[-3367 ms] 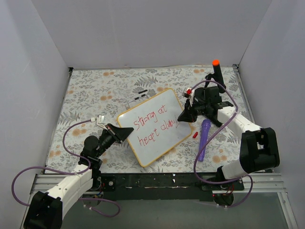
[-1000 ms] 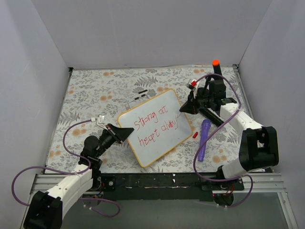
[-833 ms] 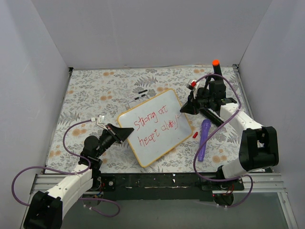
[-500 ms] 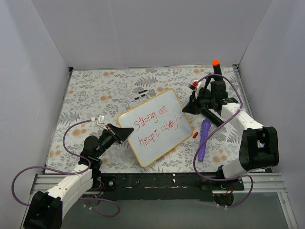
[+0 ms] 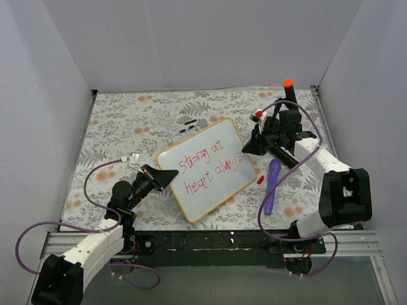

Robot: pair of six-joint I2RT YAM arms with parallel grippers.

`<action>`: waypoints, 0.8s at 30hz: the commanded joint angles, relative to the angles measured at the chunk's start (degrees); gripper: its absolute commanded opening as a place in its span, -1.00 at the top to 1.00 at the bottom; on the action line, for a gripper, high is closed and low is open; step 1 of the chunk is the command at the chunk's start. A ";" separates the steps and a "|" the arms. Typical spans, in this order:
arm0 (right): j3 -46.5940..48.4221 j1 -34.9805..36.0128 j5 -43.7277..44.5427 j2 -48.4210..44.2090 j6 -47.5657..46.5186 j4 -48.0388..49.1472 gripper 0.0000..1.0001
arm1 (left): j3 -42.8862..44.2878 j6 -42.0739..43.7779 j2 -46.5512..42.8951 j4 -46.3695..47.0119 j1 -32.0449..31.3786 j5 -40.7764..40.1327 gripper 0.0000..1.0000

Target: Write a sentence on the whiteboard

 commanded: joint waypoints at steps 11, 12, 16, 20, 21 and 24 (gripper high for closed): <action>5.87 0.97 -6.70 -5.33 2.34 -2.13 0.97 | -3.96 -2.32 -2.77 8.90 -0.23 -0.06 1.00; 5.96 0.79 -7.84 -7.43 2.60 -2.22 0.97 | -4.13 -2.32 -2.86 8.81 -0.15 -0.32 1.00; 5.61 -0.70 -10.65 -12.27 3.84 -2.57 0.97 | -3.70 -2.41 -2.51 9.07 -0.15 0.29 1.00; 0.18 -3.42 -13.64 -16.23 4.54 1.63 0.97 | -3.69 -2.15 -4.52 7.59 -0.15 0.21 1.00; -0.63 -4.04 -15.13 -17.11 4.71 2.34 0.97 | -3.70 -2.14 -4.97 7.32 -0.15 0.12 1.00; -2.39 -6.06 -19.25 -17.38 4.89 3.67 0.97 | -3.26 -1.71 -5.41 6.44 -0.15 -0.06 1.00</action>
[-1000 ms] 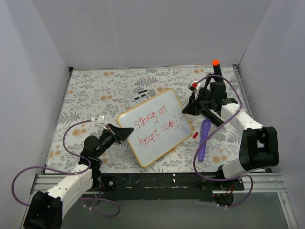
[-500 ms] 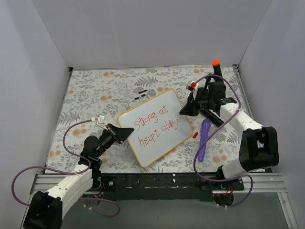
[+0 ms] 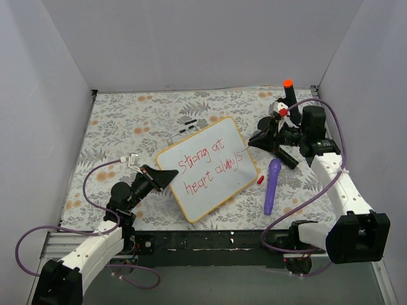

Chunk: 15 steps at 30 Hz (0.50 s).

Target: Write a sentence on the whiteboard

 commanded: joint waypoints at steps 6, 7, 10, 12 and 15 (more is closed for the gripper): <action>-3.80 -4.17 -15.08 -0.99 1.24 3.91 0.97 | -2.82 -1.38 -3.83 6.54 -0.23 -0.36 1.00; -4.32 -4.26 -15.36 -1.34 1.24 4.00 0.97 | -2.73 -1.29 -4.19 5.85 -0.23 -0.45 1.00; -5.46 -4.96 -16.77 -2.31 1.24 4.44 0.97 | -1.94 -0.76 -4.98 4.26 -0.15 -0.54 1.00; -5.99 -5.58 -18.08 -2.75 1.33 4.70 0.97 | -1.50 -0.32 -5.33 3.64 -0.15 -0.63 1.00; -7.14 -6.19 -19.49 -3.36 1.94 5.67 0.97 | -1.50 0.73 -6.12 1.80 -0.15 -0.89 1.00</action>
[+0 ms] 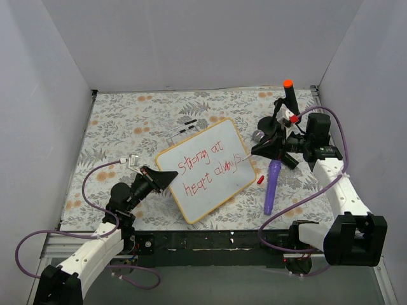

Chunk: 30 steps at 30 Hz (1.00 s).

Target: Write a sentence on the whiteboard

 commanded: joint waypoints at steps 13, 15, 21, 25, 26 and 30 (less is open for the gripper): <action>-5.21 -5.08 -9.46 -3.85 6.60 10.08 0.97 | 5.27 3.28 -2.70 0.81 -0.15 -0.94 1.00; -5.48 -5.25 -9.73 -4.03 7.14 10.78 0.97 | 6.67 4.08 -2.61 0.11 -0.15 -1.02 1.00; -6.27 -5.34 -10.08 -4.73 8.37 12.63 0.97 | 10.80 6.36 -1.29 -1.48 -0.15 -0.94 1.00; -6.88 -5.52 -10.25 -5.17 9.16 13.77 0.97 | 12.39 7.24 -0.76 -2.00 -0.15 -1.02 1.00; -7.06 -5.61 -10.34 -5.26 9.33 14.03 0.97 | 12.65 7.33 -0.59 -2.09 -0.15 -1.02 1.00; -7.50 -5.61 -10.43 -5.26 9.95 15.00 0.97 | 13.97 8.03 -0.06 -2.44 -0.15 -1.02 1.00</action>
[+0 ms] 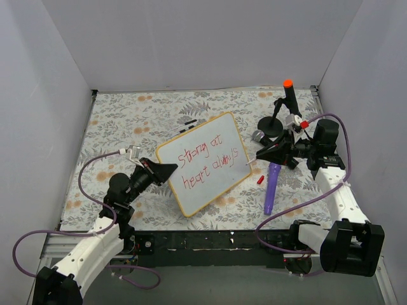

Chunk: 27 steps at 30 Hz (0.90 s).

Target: Write a sentence on the whiteboard

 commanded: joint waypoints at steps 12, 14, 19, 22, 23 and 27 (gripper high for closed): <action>-1.21 -0.47 -2.10 -1.83 2.30 4.43 0.97 | 12.76 4.62 5.28 7.72 -0.04 0.38 1.00; -1.38 -0.38 -2.19 -1.84 2.65 4.95 0.97 | 14.95 5.85 7.91 7.81 0.31 0.90 1.00; -2.00 -0.56 -2.28 -2.36 3.71 6.45 0.97 | 23.04 8.14 13.98 8.25 2.15 4.41 1.00; -2.44 -0.56 -2.37 -2.62 4.50 7.42 0.97 | 27.07 9.55 17.32 7.19 5.04 7.48 1.00; -2.61 -0.56 -2.37 -2.80 4.68 7.59 0.97 | 27.44 9.38 17.94 7.80 6.19 8.72 1.00; -2.97 -0.65 -2.28 -2.71 5.47 8.65 0.97 | 28.15 4.64 22.85 15.60 15.06 15.58 1.00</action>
